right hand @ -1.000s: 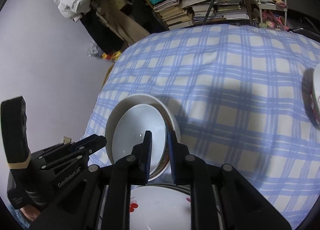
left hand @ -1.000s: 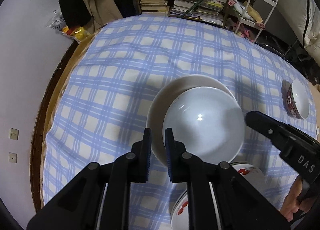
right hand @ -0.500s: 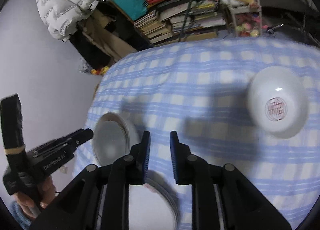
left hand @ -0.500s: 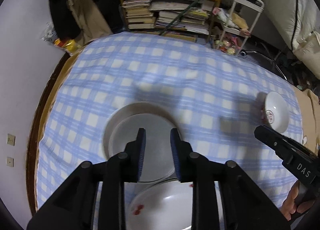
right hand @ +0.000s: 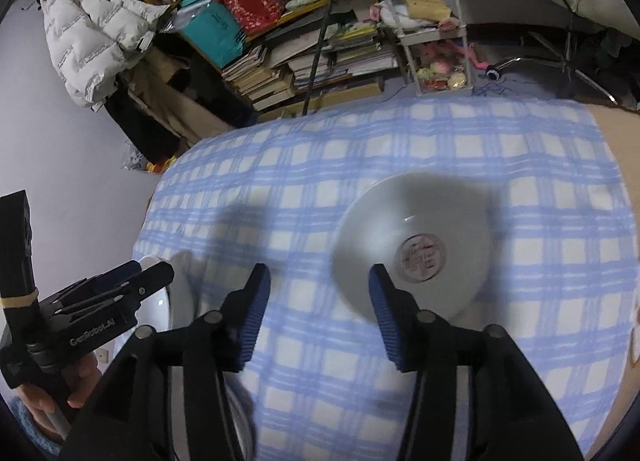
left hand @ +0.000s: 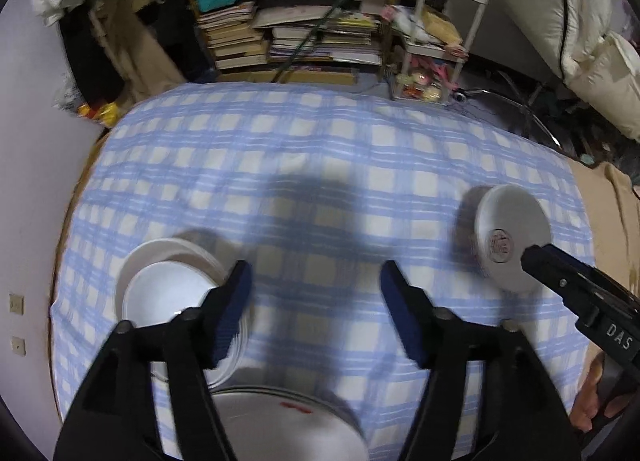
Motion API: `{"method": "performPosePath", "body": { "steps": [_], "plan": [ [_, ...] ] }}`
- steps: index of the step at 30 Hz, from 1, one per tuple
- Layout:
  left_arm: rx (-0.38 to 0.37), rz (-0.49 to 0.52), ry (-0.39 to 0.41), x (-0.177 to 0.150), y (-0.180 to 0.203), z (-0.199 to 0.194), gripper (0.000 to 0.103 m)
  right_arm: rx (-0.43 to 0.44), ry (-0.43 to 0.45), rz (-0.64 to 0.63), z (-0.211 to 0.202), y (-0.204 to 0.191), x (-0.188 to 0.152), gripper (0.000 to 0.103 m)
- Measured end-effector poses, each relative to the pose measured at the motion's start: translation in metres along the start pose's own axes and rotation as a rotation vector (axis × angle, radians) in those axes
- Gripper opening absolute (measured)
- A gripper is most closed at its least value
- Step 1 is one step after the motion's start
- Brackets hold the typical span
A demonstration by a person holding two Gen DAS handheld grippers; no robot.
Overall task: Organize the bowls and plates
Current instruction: 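Move both tools to the red-stamped white bowl and close on its rim, then lift the red-stamped bowl with both tools and carry it to the white bowls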
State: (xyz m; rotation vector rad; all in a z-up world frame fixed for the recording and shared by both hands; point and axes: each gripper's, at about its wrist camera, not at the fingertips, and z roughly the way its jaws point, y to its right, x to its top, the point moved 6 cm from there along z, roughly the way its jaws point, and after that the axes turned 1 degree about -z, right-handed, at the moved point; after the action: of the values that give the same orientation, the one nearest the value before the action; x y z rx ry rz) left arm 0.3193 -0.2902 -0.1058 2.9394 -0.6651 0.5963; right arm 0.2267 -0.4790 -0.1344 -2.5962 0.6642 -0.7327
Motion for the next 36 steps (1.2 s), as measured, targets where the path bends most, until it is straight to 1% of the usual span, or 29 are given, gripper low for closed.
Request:
{"method": "performPosePath", "body": {
  "steps": [2,6,7,12,14,18,21,23,24,25,27,29,30,31,32,33,34,35,36],
  "plan": [
    [-0.024,0.008,0.009,0.004,0.011,0.000,0.072,-0.019,0.013,-0.003,-0.005,0.011,0.005,0.066],
    [-0.060,0.004,0.013,0.014,0.032,0.004,0.078,-0.038,0.050,0.002,-0.017,0.030,0.015,0.089],
    [-0.068,0.000,0.011,0.016,0.035,0.005,0.079,-0.048,0.055,0.007,-0.019,0.036,0.018,0.091],
    [-0.088,-0.005,0.003,0.024,0.057,0.017,0.079,-0.069,0.054,0.055,-0.022,0.068,0.025,0.092],
    [-0.089,-0.002,0.001,0.025,0.067,0.023,0.079,-0.081,0.038,0.071,-0.019,0.081,0.024,0.092],
    [-0.102,0.012,-0.020,0.022,0.085,0.036,0.079,-0.076,-0.001,0.084,-0.008,0.095,0.019,0.092],
    [-0.082,0.054,-0.025,0.020,0.097,0.046,0.079,-0.082,-0.012,0.095,0.002,0.102,0.015,0.091],
    [-0.073,0.064,-0.036,0.018,0.101,0.053,0.079,-0.082,-0.021,0.110,0.007,0.107,0.012,0.091],
    [-0.077,0.058,-0.047,0.018,0.103,0.058,0.079,-0.075,-0.023,0.120,0.010,0.109,0.011,0.089],
    [-0.082,0.048,-0.057,0.016,0.104,0.062,0.079,-0.071,-0.026,0.125,0.011,0.108,0.010,0.084],
    [-0.105,0.033,-0.081,0.014,0.108,0.070,0.079,-0.062,-0.037,0.128,0.016,0.108,0.008,0.080],
    [-0.107,0.036,-0.101,0.011,0.112,0.077,0.079,-0.070,-0.054,0.120,0.021,0.109,0.005,0.074],
    [-0.097,0.032,-0.110,0.010,0.114,0.081,0.079,-0.074,-0.063,0.117,0.025,0.108,0.004,0.068],
    [-0.087,0.020,-0.113,0.009,0.115,0.084,0.078,-0.072,-0.069,0.116,0.027,0.107,0.003,0.060],
    [-0.090,0.012,-0.107,0.008,0.116,0.085,0.076,-0.069,-0.075,0.119,0.030,0.107,0.003,0.055],
    [-0.094,0.006,-0.100,0.008,0.117,0.087,0.063,-0.067,-0.082,0.126,0.033,0.107,0.002,0.043],
    [-0.089,0.002,-0.103,0.007,0.118,0.089,0.045,-0.063,-0.091,0.133,0.036,0.107,0.000,0.031],
    [-0.082,0.000,-0.123,0.005,0.118,0.093,0.039,-0.055,-0.100,0.141,0.038,0.107,-0.001,0.025],
    [-0.116,-0.003,-0.147,0.003,0.121,0.097,0.026,-0.035,-0.112,0.154,0.041,0.108,-0.003,0.021]
  ]
}}
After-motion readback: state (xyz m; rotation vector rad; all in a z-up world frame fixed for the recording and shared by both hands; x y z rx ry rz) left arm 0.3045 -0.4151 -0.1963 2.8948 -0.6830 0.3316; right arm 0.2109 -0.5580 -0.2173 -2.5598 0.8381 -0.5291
